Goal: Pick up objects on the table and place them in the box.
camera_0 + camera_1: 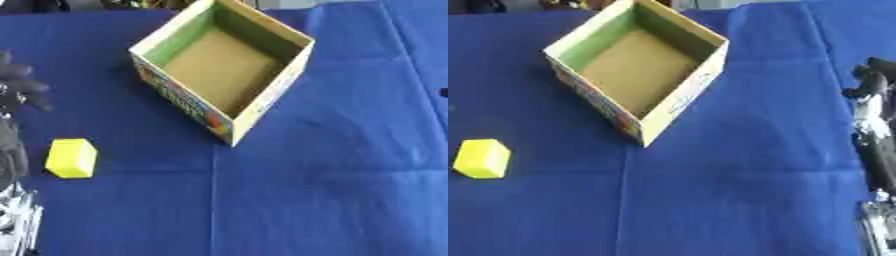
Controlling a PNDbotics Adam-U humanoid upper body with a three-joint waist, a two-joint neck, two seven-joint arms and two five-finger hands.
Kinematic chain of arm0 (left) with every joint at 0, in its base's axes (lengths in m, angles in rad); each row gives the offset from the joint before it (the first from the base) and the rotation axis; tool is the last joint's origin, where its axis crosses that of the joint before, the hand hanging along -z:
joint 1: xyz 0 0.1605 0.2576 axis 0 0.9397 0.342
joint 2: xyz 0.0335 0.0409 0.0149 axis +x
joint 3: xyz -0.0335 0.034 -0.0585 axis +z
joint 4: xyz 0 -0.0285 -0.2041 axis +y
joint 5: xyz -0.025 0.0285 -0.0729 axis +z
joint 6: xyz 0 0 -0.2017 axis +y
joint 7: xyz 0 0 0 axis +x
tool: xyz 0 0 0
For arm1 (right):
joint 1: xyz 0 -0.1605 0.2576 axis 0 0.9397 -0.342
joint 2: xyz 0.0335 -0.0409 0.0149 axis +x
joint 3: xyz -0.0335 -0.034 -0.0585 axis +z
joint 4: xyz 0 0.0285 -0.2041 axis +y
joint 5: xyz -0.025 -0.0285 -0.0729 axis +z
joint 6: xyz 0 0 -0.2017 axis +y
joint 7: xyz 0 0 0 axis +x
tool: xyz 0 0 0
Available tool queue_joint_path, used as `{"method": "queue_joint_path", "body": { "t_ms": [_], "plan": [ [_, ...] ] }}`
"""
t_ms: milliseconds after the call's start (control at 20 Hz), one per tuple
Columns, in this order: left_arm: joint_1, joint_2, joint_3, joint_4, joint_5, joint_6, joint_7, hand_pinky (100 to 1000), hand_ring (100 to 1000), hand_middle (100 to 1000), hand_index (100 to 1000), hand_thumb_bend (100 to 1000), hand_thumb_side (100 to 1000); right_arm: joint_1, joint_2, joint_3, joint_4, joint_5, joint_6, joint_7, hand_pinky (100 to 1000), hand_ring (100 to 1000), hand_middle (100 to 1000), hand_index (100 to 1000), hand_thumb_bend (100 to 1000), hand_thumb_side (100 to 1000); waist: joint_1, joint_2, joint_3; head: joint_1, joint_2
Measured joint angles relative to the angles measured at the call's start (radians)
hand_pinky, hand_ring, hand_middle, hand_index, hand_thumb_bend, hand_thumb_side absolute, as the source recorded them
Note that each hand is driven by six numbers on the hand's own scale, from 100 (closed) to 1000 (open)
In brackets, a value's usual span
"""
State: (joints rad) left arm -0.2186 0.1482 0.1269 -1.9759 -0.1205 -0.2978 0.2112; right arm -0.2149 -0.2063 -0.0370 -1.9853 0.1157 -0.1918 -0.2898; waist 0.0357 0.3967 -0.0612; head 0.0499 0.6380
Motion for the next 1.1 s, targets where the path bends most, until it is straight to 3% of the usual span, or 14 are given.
{"method": "queue_joint_path", "body": {
  "t_ms": [550, 850, 1100],
  "plan": [
    [0.000, 0.007, 0.003, 0.000, -0.016, 0.003, -0.004, 359, 527, 589, 781, 100, 1000, 0.004, 0.002, 0.000, 0.000, 0.002, 0.005, 0.001, 640, 781, 609, 755, 100, 533, 0.000, 0.001, 0.005, -0.001, -0.002],
    [0.042, 0.108, 0.019, -0.001, -0.086, -0.011, -0.053, 379, 569, 642, 834, 100, 956, 0.014, -0.003, -0.004, 0.000, 0.007, 0.008, -0.001, 640, 781, 609, 755, 100, 533, 0.026, -0.014, 0.015, -0.010, 0.025],
    [0.065, 0.214, 0.006, -0.002, -0.154, 0.020, -0.119, 429, 624, 695, 879, 100, 926, 0.018, -0.012, -0.006, 0.000, 0.008, 0.009, -0.002, 640, 780, 609, 755, 100, 532, 0.030, -0.025, 0.014, -0.012, 0.053]
  ]
}}
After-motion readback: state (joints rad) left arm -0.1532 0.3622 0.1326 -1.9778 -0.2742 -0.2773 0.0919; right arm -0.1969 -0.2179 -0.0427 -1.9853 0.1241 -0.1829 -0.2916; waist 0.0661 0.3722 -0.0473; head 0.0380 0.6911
